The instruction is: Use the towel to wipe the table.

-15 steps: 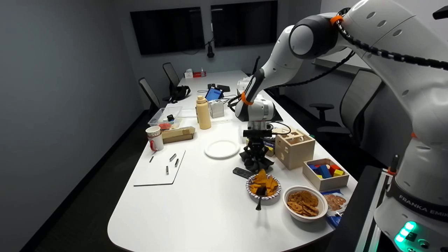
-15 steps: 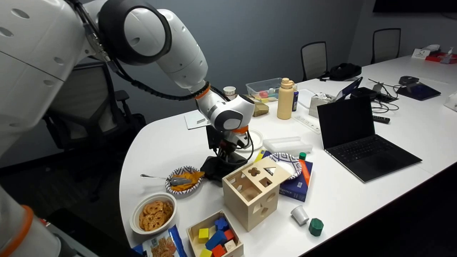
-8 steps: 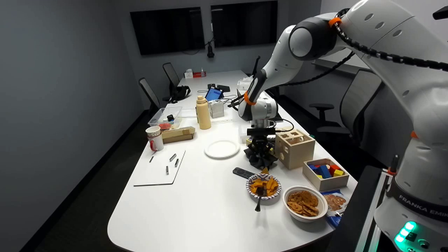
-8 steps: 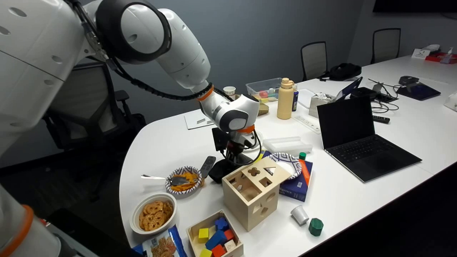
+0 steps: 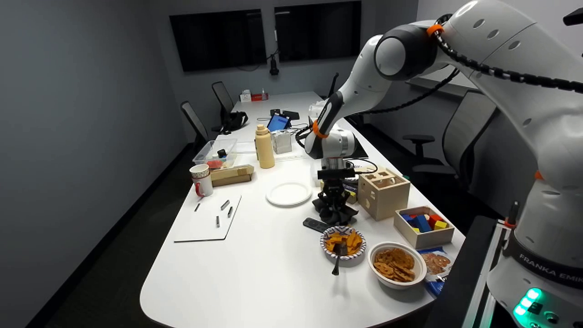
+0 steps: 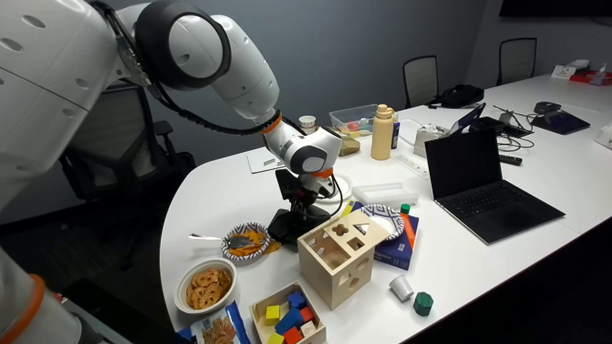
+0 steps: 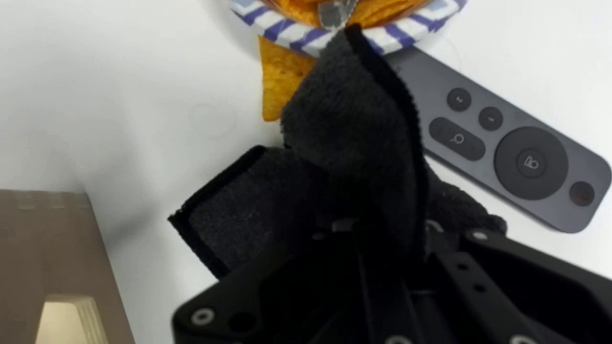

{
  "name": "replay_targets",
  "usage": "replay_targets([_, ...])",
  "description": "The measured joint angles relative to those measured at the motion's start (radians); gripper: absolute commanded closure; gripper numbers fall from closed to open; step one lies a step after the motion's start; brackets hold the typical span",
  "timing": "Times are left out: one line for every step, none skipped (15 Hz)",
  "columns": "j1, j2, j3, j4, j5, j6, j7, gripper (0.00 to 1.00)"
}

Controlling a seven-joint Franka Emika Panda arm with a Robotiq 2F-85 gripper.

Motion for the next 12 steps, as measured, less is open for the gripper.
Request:
replay_targets([0.004, -0.002, -0.006, 0.0, -0.001, -0.026, 0.01, 0.98])
replay_targets([0.008, -0.004, -0.016, -0.001, -0.003, -0.051, 0.027, 0.98])
replay_targets([0.013, -0.007, -0.027, -0.003, -0.006, -0.07, 0.047, 0.98])
replay_targets([0.019, -0.011, -0.042, -0.007, -0.011, -0.085, 0.069, 0.98])
replay_targets([0.024, -0.015, -0.058, -0.013, -0.017, -0.095, 0.092, 0.98])
replay_targets([0.028, -0.018, -0.075, -0.02, -0.021, -0.1, 0.111, 0.98])
replay_targets([0.029, -0.021, -0.089, -0.026, -0.024, -0.1, 0.126, 0.98])
replay_targets([0.029, -0.022, -0.102, -0.031, -0.026, -0.1, 0.133, 0.98])
replay_targets([0.027, -0.022, -0.112, -0.033, -0.026, -0.096, 0.133, 0.98])
replay_targets([0.024, -0.022, -0.116, -0.034, -0.026, -0.088, 0.132, 0.98])
replay_targets([0.022, -0.022, -0.116, -0.034, -0.026, -0.073, 0.126, 0.98])
replay_targets([0.02, -0.022, -0.111, -0.034, -0.023, -0.054, 0.111, 0.98])
